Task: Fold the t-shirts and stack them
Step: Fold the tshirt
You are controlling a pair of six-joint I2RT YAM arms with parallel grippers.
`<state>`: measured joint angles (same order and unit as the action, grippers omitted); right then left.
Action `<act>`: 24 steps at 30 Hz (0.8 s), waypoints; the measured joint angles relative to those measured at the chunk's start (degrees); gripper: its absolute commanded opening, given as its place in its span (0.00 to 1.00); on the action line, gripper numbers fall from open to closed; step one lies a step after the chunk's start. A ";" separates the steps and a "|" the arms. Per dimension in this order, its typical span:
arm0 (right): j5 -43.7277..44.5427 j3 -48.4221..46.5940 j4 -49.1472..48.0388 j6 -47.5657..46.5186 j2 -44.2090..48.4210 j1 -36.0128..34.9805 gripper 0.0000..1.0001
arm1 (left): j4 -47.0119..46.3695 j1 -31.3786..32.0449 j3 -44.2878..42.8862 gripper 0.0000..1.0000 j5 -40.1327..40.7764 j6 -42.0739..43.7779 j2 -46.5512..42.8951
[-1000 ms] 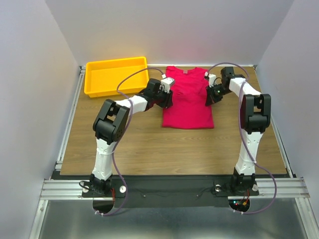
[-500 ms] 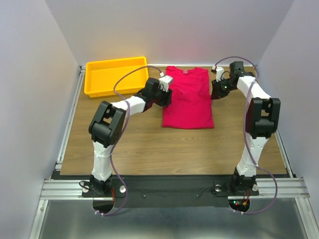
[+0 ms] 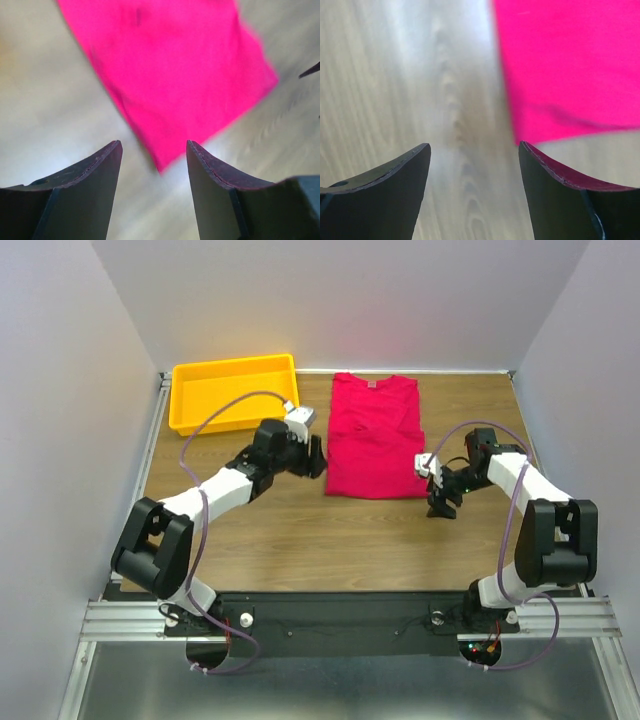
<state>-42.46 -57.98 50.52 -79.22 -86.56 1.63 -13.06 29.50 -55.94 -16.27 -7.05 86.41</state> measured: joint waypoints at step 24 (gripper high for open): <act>0.61 -1.49 -2.25 -6.10 -5.79 -0.55 0.78 | -4.85 11.10 18.95 0.64 -1.60 64.98 -2.54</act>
<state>-41.85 -59.46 48.27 -85.32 -92.36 1.08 -17.91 40.60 -36.99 -17.87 57.93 83.88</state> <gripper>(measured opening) 0.782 0.650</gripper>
